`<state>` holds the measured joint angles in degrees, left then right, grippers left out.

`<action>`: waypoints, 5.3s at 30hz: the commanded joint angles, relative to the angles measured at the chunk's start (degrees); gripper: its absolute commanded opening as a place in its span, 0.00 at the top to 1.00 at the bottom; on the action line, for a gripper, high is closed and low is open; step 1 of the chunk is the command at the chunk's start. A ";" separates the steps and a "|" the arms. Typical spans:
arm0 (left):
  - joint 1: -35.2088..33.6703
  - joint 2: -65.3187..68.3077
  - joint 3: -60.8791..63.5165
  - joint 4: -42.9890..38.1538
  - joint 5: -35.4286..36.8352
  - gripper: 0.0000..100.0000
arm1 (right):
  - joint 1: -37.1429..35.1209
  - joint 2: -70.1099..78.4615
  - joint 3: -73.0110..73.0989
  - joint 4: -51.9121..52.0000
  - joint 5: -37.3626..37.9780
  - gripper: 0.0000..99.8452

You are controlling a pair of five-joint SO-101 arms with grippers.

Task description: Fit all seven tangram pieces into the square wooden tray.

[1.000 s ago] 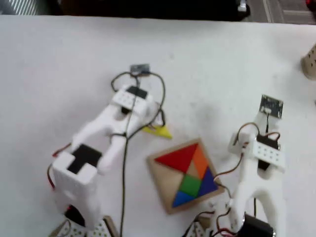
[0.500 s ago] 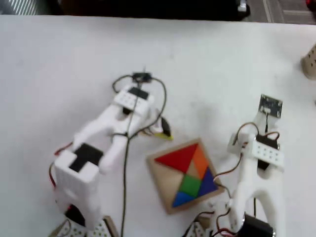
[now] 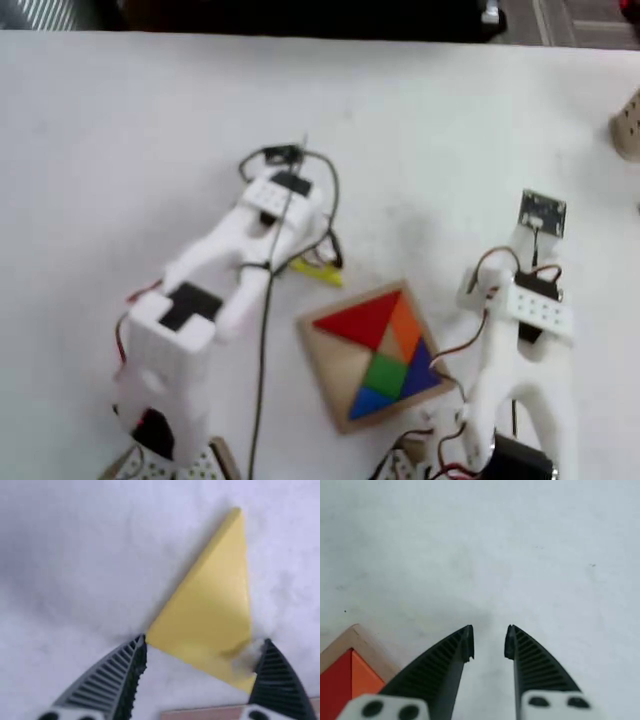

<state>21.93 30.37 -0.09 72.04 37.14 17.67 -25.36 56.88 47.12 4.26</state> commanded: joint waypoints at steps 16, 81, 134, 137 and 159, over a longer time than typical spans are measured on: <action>1.19 1.54 -6.07 -0.18 -6.15 0.88 | -0.48 0.22 -2.29 0.04 1.49 0.89; -8.13 4.00 -12.04 -11.43 -50.55 0.64 | -0.40 0.22 -2.20 0.40 4.22 0.89; -5.58 4.00 -12.66 -3.43 -51.08 0.58 | -0.48 0.22 -2.20 0.31 4.31 0.89; -6.46 4.00 -12.66 -3.96 -51.08 0.60 | -0.48 0.22 -2.20 0.31 4.31 0.89; -7.25 4.18 -12.75 -9.93 -50.55 0.62 | -0.48 0.22 -2.20 0.40 4.31 0.89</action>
<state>14.81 35.12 -11.43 64.04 -13.58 17.58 -25.01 56.88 47.12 7.78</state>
